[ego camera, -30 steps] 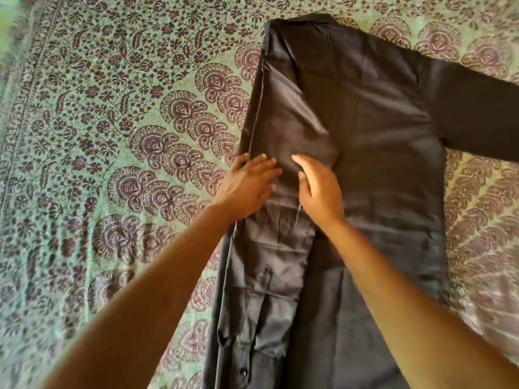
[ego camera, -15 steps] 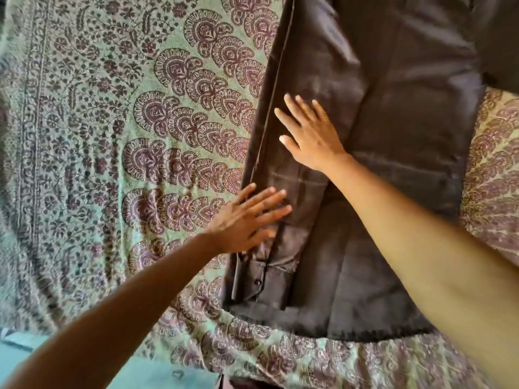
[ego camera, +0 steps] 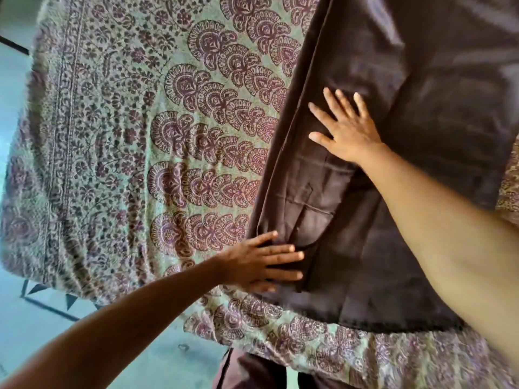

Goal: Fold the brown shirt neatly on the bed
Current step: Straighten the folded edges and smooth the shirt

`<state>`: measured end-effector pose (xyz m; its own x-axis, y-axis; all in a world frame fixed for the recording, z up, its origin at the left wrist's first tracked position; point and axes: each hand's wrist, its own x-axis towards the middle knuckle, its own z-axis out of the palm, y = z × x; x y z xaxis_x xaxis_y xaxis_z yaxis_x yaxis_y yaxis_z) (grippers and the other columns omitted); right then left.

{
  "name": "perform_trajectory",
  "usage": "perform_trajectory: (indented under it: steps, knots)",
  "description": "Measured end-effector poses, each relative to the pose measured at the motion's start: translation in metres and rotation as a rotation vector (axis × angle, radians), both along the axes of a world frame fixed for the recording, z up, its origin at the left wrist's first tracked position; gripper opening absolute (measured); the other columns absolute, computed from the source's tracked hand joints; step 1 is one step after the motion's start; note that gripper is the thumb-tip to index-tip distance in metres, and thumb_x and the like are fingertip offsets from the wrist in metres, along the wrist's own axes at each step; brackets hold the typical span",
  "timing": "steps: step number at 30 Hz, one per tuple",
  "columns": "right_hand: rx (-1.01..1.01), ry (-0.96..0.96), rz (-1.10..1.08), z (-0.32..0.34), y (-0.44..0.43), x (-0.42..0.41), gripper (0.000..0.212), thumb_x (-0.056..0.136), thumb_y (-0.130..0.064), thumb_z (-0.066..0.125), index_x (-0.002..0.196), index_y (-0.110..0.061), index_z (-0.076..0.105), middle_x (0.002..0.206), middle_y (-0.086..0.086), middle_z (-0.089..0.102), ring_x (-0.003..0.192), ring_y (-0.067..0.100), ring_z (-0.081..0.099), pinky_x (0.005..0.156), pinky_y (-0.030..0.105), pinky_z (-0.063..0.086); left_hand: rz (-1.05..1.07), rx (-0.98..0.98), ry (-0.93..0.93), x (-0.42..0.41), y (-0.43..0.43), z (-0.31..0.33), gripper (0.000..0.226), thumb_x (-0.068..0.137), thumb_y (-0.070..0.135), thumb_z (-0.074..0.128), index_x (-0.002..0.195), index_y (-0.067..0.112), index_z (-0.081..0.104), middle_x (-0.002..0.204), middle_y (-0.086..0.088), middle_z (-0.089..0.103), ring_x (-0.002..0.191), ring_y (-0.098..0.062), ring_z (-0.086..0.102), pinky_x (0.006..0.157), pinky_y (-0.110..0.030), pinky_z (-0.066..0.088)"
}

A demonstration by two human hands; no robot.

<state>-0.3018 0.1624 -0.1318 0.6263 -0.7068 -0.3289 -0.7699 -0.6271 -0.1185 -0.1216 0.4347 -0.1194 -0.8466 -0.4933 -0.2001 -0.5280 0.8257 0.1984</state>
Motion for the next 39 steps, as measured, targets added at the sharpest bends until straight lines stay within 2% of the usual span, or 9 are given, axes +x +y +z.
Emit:
perform_trajectory:
  steps: [6,15,20,24,28,32,35,37,39]
  knots:
    - [-0.095,-0.170,-0.162,-0.015,0.036,-0.010,0.057,0.091,-0.046,0.026,0.144,-0.023,0.032,0.153,0.013,0.023,0.139,0.031,0.027,0.112,0.050,0.014,0.357,-0.025,0.035,-0.022,-0.116,-0.001,0.054,0.093,0.047,0.037,0.143,0.025,0.036,0.151,-0.008,0.031,0.139,-0.024,0.030,0.115,-0.044,0.012]
    - [-0.117,-0.203,-0.187,-0.014,0.028,-0.012,0.053,0.092,-0.044,0.030,0.139,-0.023,0.040,0.148,0.010,0.036,0.133,0.028,0.038,0.109,0.047,0.026,0.159,0.001,-0.001,-0.022,-0.038,-0.008,0.058,0.090,0.056,0.035,0.143,0.033,0.030,0.151,0.000,0.032,0.137,-0.018,0.035,0.114,-0.046,0.003]
    - [-0.156,-0.276,-0.272,-0.002,0.001,-0.013,0.050,0.092,-0.037,0.033,0.132,-0.012,0.049,0.140,0.012,0.046,0.122,0.029,0.049,0.097,0.043,0.036,0.372,-0.082,0.183,-0.025,-0.123,-0.001,0.052,0.090,0.047,0.038,0.139,0.028,0.038,0.149,-0.002,0.033,0.137,-0.019,0.030,0.113,-0.044,0.013]
    - [-0.157,-0.260,-0.293,-0.003,-0.028,-0.019,0.054,0.092,-0.036,0.029,0.138,-0.009,0.042,0.145,0.015,0.038,0.132,0.031,0.039,0.108,0.046,0.027,0.540,-0.124,0.181,-0.026,-0.230,-0.008,0.046,0.092,0.039,0.039,0.130,0.020,0.054,0.141,-0.007,0.048,0.131,-0.024,0.044,0.111,-0.044,0.021]
    - [-0.184,-0.287,-0.325,-0.007,-0.056,-0.019,0.056,0.093,-0.035,0.027,0.140,-0.008,0.037,0.148,0.015,0.033,0.137,0.029,0.032,0.112,0.044,0.021,0.899,-0.020,0.177,-0.035,-0.279,-0.017,0.055,0.093,0.041,0.026,0.143,0.020,0.035,0.152,-0.004,0.030,0.141,-0.021,0.026,0.115,-0.041,0.013]
    - [-0.218,-0.379,-0.307,-0.007,-0.083,-0.007,0.054,0.094,-0.031,0.031,0.140,-0.005,0.036,0.148,0.015,0.033,0.138,0.027,0.030,0.112,0.037,0.017,0.934,-0.040,0.097,-0.039,-0.278,-0.034,0.060,0.093,0.044,0.022,0.148,0.022,0.022,0.156,-0.001,0.019,0.144,-0.018,0.017,0.116,-0.037,0.002]
    - [-0.132,-0.315,-0.180,-0.010,-0.106,0.006,0.063,0.092,-0.042,0.018,0.145,-0.008,0.024,0.154,0.011,0.020,0.142,0.022,0.018,0.115,0.033,0.008,0.932,-0.050,0.080,-0.038,-0.279,-0.035,0.060,0.093,0.044,0.023,0.148,0.020,0.021,0.156,-0.001,0.019,0.144,-0.018,0.018,0.116,-0.038,0.004]
    - [-0.117,-0.224,-0.298,-0.016,-0.121,-0.003,0.071,0.089,-0.051,0.010,0.148,-0.012,0.016,0.156,0.007,0.012,0.144,0.020,0.012,0.115,0.034,0.002,0.935,-0.048,0.071,-0.039,-0.280,-0.035,0.059,0.093,0.043,0.025,0.147,0.020,0.023,0.155,-0.001,0.022,0.143,-0.018,0.021,0.116,-0.038,0.007]
    - [-0.159,-0.128,-0.638,-0.025,-0.135,-0.035,0.069,0.093,-0.054,0.016,0.149,-0.014,0.010,0.157,0.006,0.005,0.145,0.020,0.006,0.116,0.040,-0.002,0.932,-0.035,0.067,-0.040,-0.280,-0.034,0.059,0.092,0.043,0.028,0.147,0.019,0.026,0.154,-0.001,0.024,0.142,-0.019,0.024,0.115,-0.039,0.009]
